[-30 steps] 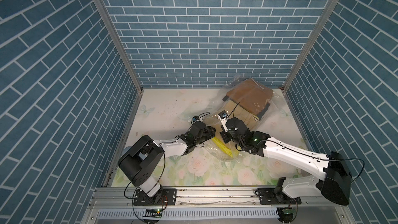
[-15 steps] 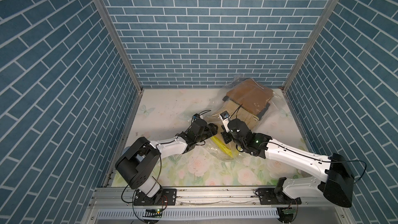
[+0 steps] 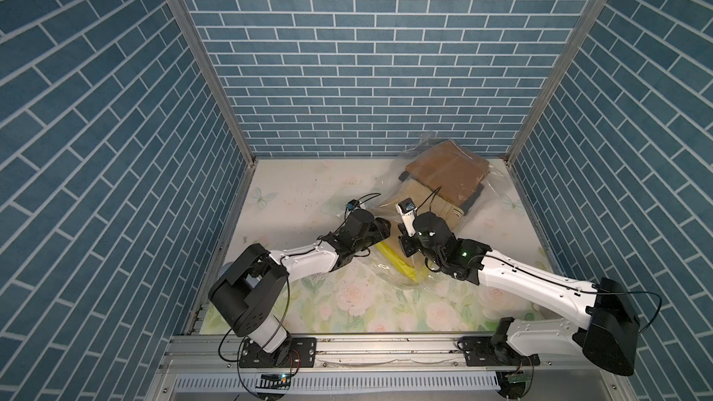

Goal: Take the trousers out of the vacuum bag
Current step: Take out the trousers from the vacuum bag.

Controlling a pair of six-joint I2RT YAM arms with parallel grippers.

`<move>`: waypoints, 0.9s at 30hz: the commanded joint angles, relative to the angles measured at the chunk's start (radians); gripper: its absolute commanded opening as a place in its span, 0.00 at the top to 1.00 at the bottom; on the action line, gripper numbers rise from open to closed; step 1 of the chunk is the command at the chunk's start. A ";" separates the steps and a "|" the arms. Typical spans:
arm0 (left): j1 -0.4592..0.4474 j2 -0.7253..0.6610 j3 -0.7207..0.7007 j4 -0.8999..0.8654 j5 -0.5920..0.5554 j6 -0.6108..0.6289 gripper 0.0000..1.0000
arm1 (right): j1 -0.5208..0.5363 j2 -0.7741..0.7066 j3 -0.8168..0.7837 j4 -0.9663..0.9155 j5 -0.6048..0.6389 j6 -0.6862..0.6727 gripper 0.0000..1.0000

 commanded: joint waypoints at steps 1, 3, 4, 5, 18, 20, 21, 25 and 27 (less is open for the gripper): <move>0.017 0.018 0.036 -0.055 0.002 0.035 0.25 | -0.004 0.000 -0.010 0.027 -0.010 0.051 1.00; 0.043 0.019 0.023 -0.031 0.038 0.044 0.25 | -0.003 0.009 -0.011 0.034 -0.009 0.074 1.00; 0.058 0.025 0.017 -0.012 0.062 0.052 0.25 | -0.004 0.009 -0.016 0.044 -0.007 0.083 1.00; 0.071 0.028 0.013 -0.002 0.081 0.056 0.25 | -0.004 0.009 -0.020 0.051 0.000 0.090 1.00; 0.103 0.019 0.025 -0.135 0.125 0.161 0.19 | -0.003 0.037 0.040 -0.017 0.076 0.170 1.00; 0.103 0.009 0.020 -0.142 0.115 0.166 0.18 | -0.002 0.038 0.044 -0.018 0.079 0.166 1.00; 0.103 0.000 0.013 -0.141 0.105 0.165 0.18 | -0.002 0.038 0.041 -0.016 0.080 0.163 1.00; 0.103 0.013 0.008 -0.095 0.090 0.150 0.18 | -0.002 0.024 0.033 -0.010 0.083 0.155 1.00; 0.103 0.022 0.008 -0.046 0.097 0.131 0.19 | -0.002 0.016 0.026 -0.007 0.070 0.150 1.00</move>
